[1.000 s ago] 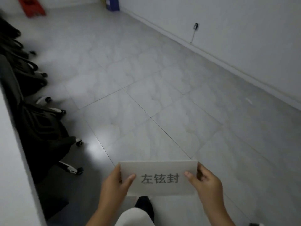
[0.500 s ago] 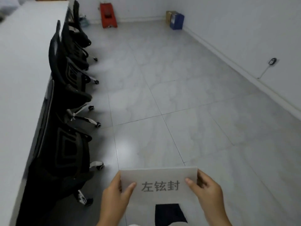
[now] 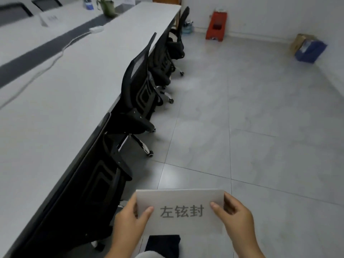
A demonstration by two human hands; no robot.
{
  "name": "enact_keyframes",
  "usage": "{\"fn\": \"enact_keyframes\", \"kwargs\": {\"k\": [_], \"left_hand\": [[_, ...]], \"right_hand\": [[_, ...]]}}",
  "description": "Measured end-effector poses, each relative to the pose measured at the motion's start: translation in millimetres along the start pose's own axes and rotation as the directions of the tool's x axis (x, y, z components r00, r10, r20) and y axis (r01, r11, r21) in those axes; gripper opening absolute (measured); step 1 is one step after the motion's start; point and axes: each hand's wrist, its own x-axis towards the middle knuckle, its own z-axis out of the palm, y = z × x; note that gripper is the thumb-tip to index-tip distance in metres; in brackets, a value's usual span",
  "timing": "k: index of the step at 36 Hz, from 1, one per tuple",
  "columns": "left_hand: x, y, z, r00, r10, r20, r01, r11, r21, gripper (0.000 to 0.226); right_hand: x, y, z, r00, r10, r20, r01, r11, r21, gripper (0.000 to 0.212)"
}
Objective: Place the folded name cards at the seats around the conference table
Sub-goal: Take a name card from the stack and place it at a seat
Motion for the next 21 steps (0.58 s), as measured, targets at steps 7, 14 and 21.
{"fn": "enact_keyframes", "kwargs": {"k": [7, 14, 21], "left_hand": [[131, 65, -18, 0.99, 0.043, -0.135, -0.05, 0.997, -0.051, 0.039], [227, 122, -56, 0.967, 0.019, -0.254, -0.05, 0.992, -0.117, 0.04], [288, 159, -105, 0.856, 0.0, -0.516, -0.056, 0.994, -0.092, 0.049]], "right_hand": [[130, -92, 64, 0.992, -0.118, 0.053, 0.116, 0.993, 0.039, 0.033], [227, -180, 130, 0.968, -0.208, 0.138, 0.204, 0.978, 0.043, 0.033], [305, -251, 216, 0.887, -0.255, 0.384, 0.258, 0.965, 0.046, 0.033]]}}
